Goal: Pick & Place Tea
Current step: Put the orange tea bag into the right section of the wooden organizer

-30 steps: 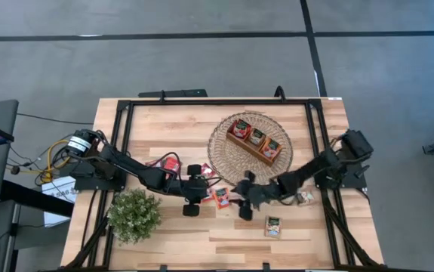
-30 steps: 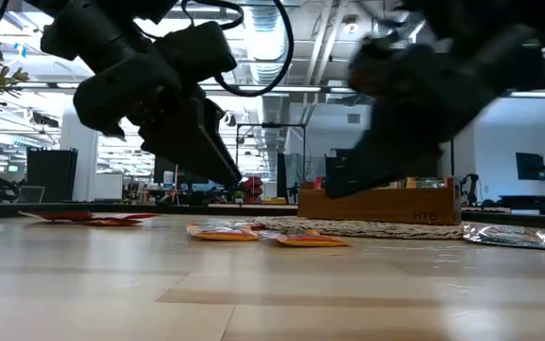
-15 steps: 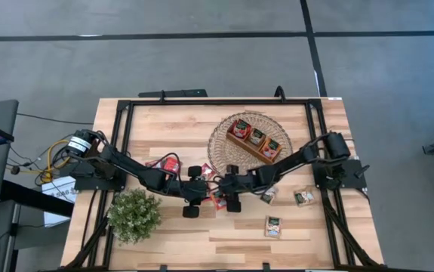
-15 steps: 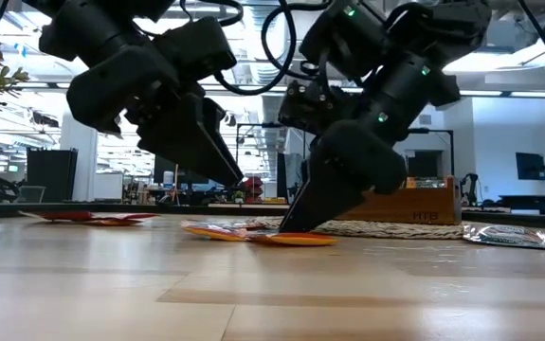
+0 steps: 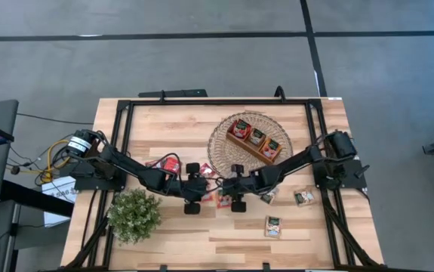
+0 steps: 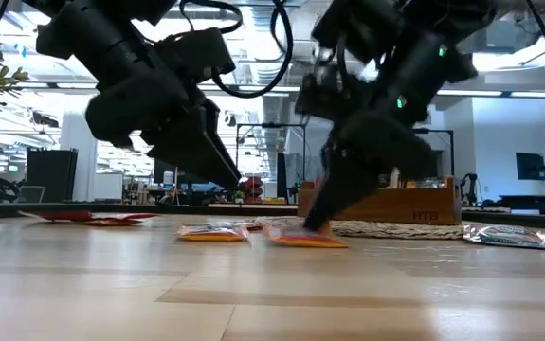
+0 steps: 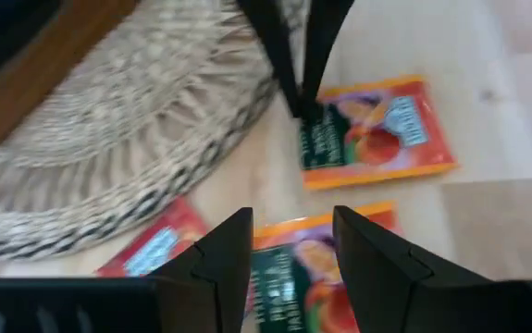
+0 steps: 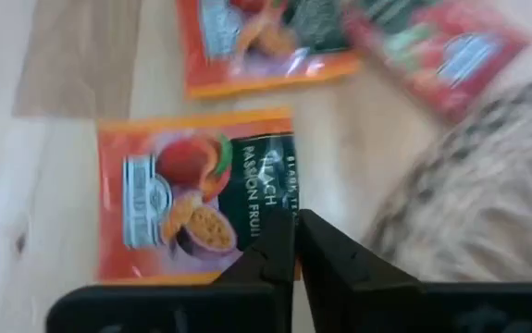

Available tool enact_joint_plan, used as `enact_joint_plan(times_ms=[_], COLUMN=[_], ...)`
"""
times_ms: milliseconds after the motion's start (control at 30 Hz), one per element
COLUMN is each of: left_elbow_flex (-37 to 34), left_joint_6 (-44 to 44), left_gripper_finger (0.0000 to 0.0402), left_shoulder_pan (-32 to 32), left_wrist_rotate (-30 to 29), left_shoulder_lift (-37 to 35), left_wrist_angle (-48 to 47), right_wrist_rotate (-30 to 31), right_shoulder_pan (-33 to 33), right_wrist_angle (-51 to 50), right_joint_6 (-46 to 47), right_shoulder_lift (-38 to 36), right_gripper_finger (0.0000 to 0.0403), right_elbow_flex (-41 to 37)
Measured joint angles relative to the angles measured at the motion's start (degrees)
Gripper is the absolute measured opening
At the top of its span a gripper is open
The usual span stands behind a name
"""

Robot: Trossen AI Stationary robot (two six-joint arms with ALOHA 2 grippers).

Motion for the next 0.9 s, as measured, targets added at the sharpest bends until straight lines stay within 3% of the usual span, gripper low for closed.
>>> enact_joint_plan(times_ms=[133,300,433,533,700,900], left_elbow_flex=[0.0,0.0,-0.8,-1.9,-2.4,-2.4], left_joint_6=[0.0,0.5,2.0,2.6,2.7,2.5], left_gripper_finger=[0.0144,0.0144,0.0144,0.0145,0.0159,0.0172], left_shoulder_pan=[0.0,0.0,0.0,0.1,0.4,0.6], left_wrist_rotate=[-3.3,-1.7,4.8,4.8,-0.6,5.6], left_shoulder_lift=[0.0,0.0,1.3,3.9,5.6,6.0], left_wrist_angle=[-1.5,-0.4,9.1,17.4,21.8,25.3], right_wrist_rotate=[4.8,7.9,10.5,10.8,10.7,10.7], right_shoulder_pan=[1.2,3.0,4.9,5.7,5.8,5.8], right_wrist_angle=[-3.6,-6.2,-6.9,-6.8,-6.8,-5.9], right_joint_6=[2.2,4.1,4.2,4.2,4.2,4.3], right_shoulder_lift=[-3.4,-8.1,-10.0,-10.4,-10.3,-10.3], right_gripper_finger=[0.0003,0.0001,0.0000,0.0000,0.0000,0.0000], right_elbow_flex=[0.1,0.1,0.1,0.2,0.2,0.2])
